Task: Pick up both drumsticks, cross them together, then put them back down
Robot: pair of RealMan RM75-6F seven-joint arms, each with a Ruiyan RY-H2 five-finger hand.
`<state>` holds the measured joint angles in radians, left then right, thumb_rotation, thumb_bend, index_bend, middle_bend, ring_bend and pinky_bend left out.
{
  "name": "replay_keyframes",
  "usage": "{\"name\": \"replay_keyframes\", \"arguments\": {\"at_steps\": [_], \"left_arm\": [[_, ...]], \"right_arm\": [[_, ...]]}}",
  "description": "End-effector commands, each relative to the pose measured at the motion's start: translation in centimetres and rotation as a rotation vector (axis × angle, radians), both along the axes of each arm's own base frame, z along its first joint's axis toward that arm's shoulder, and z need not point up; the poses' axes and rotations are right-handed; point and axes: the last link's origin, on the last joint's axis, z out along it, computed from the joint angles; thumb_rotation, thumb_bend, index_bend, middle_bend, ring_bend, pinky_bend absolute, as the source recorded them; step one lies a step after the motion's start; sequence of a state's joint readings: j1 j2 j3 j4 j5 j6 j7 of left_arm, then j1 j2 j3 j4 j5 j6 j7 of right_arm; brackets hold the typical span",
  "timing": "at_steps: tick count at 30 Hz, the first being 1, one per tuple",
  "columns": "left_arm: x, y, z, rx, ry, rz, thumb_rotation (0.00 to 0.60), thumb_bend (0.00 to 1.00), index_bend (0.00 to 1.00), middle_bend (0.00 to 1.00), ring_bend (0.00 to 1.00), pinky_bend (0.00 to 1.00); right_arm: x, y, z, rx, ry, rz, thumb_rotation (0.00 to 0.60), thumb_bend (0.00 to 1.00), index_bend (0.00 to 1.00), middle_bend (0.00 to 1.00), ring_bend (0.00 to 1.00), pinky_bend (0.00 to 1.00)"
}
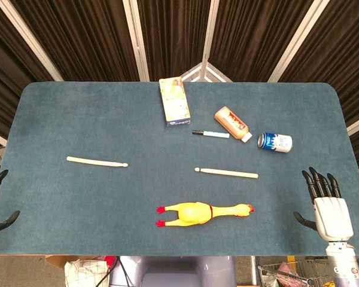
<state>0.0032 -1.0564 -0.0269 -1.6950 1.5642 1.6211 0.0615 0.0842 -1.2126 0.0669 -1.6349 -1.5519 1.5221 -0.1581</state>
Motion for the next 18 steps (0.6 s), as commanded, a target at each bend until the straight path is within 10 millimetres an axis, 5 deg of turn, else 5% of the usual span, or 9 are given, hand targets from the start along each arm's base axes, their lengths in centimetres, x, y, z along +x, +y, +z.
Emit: {"name": "replay_keyframes", "arguments": {"at_steps": [1,18], "left_arm": [[-0.03,-0.07,0.17,0.007,-0.004,0.001,0.6,0.31,0.04,0.0,0.0,0.0],[0.34,-0.05,-0.31,-0.004,-0.003,-0.002,0.6,0.31,0.04,0.0,0.0,0.0]], "right_arm": [[-0.01,-0.01,-0.01,0.001,0.001,0.0,0.6,0.17,0.0,0.0,0.11,0.06],[-0.12,-0.03,0.27,0.01,-0.009,-0.021,0.6,0.17,0.05,0.06,0.16,0.06]]}}
